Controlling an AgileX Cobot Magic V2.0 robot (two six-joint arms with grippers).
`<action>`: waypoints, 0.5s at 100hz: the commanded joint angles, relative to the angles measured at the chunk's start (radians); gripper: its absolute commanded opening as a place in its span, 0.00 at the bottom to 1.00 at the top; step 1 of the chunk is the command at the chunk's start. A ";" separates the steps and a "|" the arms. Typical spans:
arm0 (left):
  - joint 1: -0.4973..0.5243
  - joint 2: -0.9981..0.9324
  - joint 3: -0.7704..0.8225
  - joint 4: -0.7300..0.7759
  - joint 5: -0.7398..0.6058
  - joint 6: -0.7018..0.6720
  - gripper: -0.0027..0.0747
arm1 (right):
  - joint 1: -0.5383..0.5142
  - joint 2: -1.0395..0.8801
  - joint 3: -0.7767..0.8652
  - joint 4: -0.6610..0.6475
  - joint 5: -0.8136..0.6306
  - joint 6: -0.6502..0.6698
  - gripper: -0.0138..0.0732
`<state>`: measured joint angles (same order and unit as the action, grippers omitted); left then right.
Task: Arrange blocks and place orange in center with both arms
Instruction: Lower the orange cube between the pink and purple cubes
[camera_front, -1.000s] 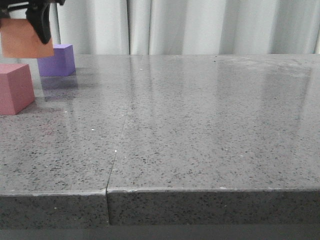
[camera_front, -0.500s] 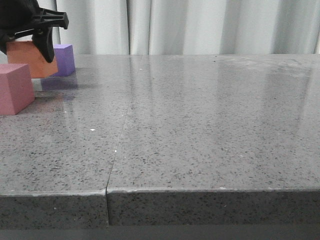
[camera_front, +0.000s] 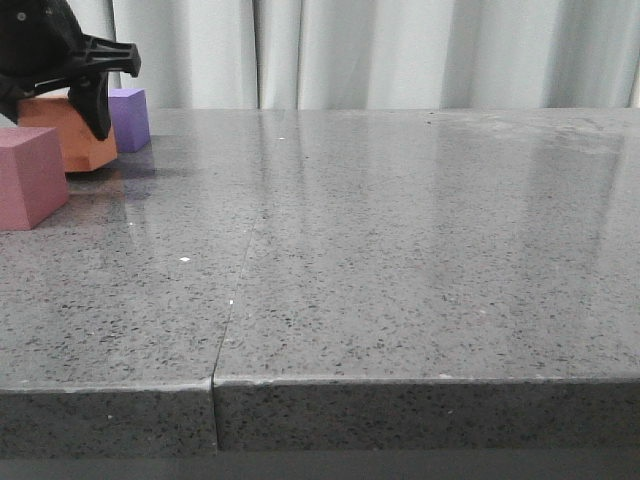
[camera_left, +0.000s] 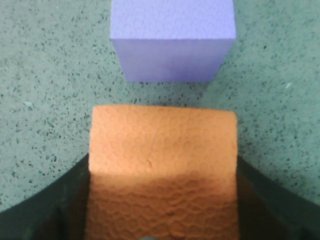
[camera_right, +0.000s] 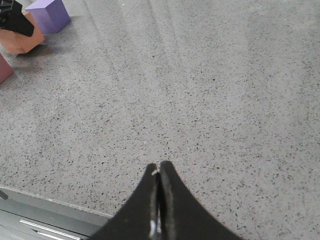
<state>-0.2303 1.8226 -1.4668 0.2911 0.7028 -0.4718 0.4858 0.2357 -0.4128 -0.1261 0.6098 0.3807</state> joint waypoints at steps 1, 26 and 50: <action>0.003 -0.047 -0.026 0.013 -0.023 -0.011 0.35 | -0.004 0.008 -0.025 -0.017 -0.077 -0.007 0.08; 0.003 -0.047 -0.026 0.013 -0.027 -0.011 0.59 | -0.004 0.008 -0.025 -0.017 -0.077 -0.007 0.08; 0.003 -0.050 -0.026 0.006 -0.027 -0.011 0.83 | -0.004 0.008 -0.025 -0.017 -0.077 -0.007 0.08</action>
<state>-0.2303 1.8249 -1.4668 0.2928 0.7138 -0.4722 0.4858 0.2357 -0.4128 -0.1261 0.6098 0.3793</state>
